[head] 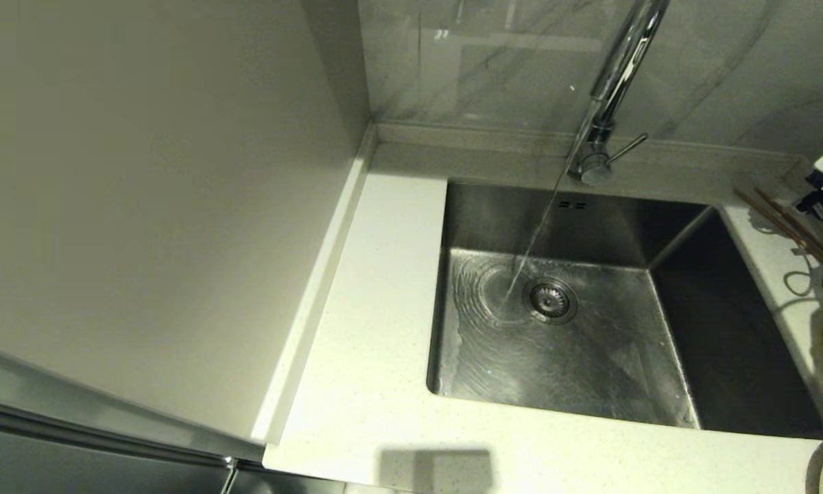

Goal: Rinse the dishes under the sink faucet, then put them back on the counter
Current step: Pick up the chopsticks

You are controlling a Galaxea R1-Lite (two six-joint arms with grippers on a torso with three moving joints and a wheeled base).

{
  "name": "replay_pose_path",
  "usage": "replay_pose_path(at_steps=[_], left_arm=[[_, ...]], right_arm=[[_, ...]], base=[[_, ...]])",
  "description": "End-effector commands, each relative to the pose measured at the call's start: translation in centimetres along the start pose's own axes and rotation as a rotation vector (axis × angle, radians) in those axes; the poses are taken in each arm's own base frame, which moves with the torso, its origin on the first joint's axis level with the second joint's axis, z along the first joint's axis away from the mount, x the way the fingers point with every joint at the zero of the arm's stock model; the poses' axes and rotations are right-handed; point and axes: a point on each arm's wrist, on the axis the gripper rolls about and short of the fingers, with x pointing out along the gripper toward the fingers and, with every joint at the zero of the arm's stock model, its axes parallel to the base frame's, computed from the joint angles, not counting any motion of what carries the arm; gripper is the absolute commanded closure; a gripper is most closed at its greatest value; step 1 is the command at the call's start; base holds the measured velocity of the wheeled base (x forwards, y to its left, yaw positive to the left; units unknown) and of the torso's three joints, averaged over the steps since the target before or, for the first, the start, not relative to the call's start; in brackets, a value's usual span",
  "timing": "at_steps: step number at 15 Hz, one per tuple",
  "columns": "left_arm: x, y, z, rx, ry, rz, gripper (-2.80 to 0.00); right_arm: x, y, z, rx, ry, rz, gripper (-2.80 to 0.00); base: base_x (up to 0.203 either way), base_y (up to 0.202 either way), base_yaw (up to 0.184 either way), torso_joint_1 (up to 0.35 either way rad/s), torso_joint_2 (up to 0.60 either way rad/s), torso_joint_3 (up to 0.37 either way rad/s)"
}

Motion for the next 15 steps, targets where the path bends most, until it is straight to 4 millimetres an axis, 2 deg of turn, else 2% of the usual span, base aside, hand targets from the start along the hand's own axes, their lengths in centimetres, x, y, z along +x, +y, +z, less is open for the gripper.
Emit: replay_pose_path(at_steps=[1,15], left_arm=[[0.0,0.0,0.0,-0.001,-0.002,0.001,0.0],[0.0,0.0,0.0,-0.001,-0.002,0.001,0.0]], right_arm=[[-0.1,-0.4,0.3,0.0,0.025,-0.027,-2.8],[0.2,0.7,-1.3,-0.101,0.053,-0.06,-2.8]], base=[[0.0,0.0,0.0,0.0,0.0,0.0],[0.0,0.0,0.0,0.0,0.0,0.0]])
